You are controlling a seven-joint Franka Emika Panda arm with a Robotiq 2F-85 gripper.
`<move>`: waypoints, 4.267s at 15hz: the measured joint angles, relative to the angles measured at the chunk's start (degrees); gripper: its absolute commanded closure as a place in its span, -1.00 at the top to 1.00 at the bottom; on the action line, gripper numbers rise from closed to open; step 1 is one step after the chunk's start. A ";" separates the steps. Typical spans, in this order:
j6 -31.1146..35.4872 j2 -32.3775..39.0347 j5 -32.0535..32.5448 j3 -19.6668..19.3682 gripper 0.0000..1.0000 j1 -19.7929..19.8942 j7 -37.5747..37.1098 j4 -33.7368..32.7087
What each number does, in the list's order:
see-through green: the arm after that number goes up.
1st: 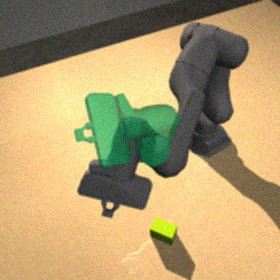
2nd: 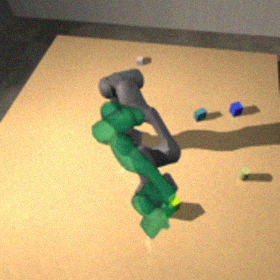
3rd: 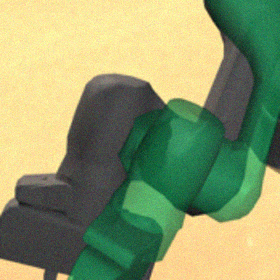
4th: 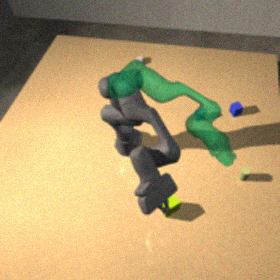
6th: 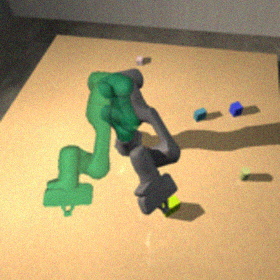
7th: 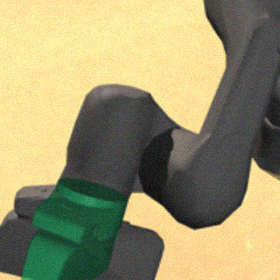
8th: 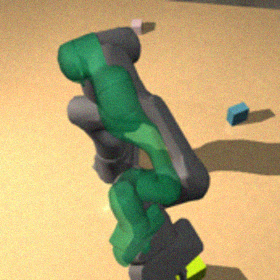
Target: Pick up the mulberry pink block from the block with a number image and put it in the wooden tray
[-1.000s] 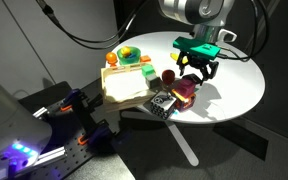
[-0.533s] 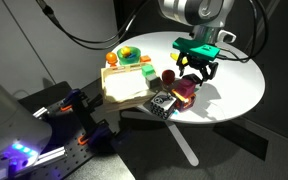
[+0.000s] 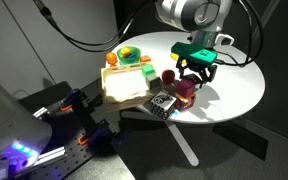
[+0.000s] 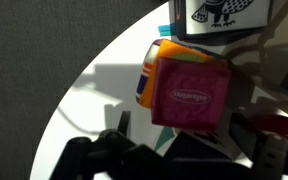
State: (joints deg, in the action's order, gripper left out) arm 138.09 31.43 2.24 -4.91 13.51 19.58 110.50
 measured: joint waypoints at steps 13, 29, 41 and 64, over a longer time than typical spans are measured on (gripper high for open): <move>2.19 1.02 0.31 0.33 -0.43 -0.13 0.87 2.54; -4.24 0.23 7.93 0.22 -0.43 -10.71 -7.95 3.61; -12.48 1.31 9.93 2.09 -0.43 -20.29 -16.74 3.52; -11.05 1.17 14.15 5.75 1.00 -21.83 -16.65 5.52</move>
State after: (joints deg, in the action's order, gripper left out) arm 127.03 32.60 16.39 0.84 -8.33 2.94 116.02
